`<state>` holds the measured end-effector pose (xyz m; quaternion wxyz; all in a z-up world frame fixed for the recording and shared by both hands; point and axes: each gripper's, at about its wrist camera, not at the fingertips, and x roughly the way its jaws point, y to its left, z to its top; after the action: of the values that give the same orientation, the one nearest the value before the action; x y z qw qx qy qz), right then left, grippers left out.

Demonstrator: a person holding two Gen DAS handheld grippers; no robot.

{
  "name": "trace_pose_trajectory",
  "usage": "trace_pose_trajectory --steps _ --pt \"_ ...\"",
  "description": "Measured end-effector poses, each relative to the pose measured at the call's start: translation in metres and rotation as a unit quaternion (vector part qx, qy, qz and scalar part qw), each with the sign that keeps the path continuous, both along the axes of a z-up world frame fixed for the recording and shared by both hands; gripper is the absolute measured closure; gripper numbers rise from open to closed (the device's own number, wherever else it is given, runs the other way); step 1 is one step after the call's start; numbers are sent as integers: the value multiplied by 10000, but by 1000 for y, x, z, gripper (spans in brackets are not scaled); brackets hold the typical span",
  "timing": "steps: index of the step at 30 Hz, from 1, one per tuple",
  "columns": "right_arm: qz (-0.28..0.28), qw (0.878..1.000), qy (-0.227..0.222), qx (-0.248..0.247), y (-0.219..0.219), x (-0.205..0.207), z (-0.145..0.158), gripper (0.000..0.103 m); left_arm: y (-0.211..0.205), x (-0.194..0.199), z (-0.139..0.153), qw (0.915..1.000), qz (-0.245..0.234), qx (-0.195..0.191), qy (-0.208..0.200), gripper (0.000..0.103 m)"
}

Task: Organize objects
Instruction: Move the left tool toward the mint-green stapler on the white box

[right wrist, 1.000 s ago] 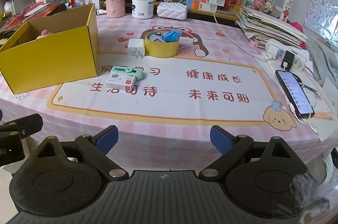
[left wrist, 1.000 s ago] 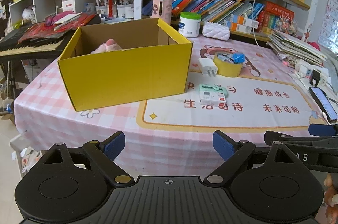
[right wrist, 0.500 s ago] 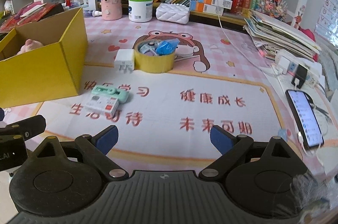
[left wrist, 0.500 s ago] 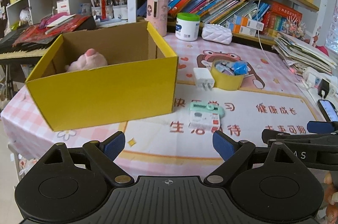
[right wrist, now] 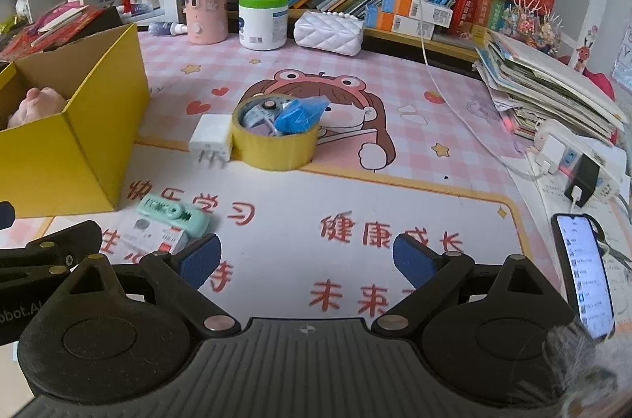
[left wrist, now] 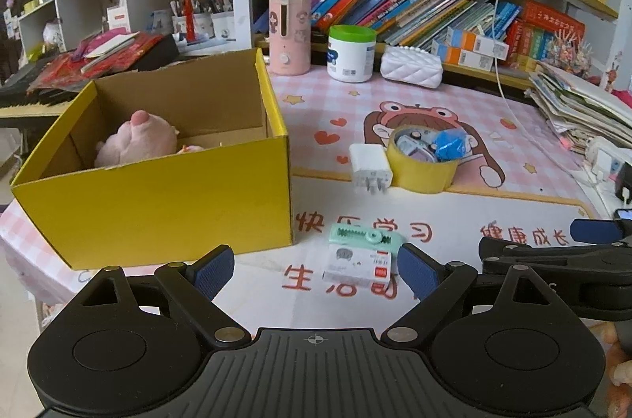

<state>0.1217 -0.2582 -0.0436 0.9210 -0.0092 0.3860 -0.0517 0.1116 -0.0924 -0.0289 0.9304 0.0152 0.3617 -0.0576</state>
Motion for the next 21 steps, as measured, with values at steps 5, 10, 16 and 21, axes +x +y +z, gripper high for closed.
trace_pose_trajectory --steps 5,10,16,21 --pt "90 10000 -6 41 -10 11 -3 8 -11 6 -2 9999 117 95 10 11" --pt "138 9999 16 76 -20 23 -7 8 -20 15 -6 9998 129 119 109 13" --pt "88 9999 11 88 -33 37 -10 9 -35 28 -19 9993 -68 123 360 19" --pt "198 9998 41 88 -38 44 -14 9 -41 38 -39 9977 -97 241 619 27"
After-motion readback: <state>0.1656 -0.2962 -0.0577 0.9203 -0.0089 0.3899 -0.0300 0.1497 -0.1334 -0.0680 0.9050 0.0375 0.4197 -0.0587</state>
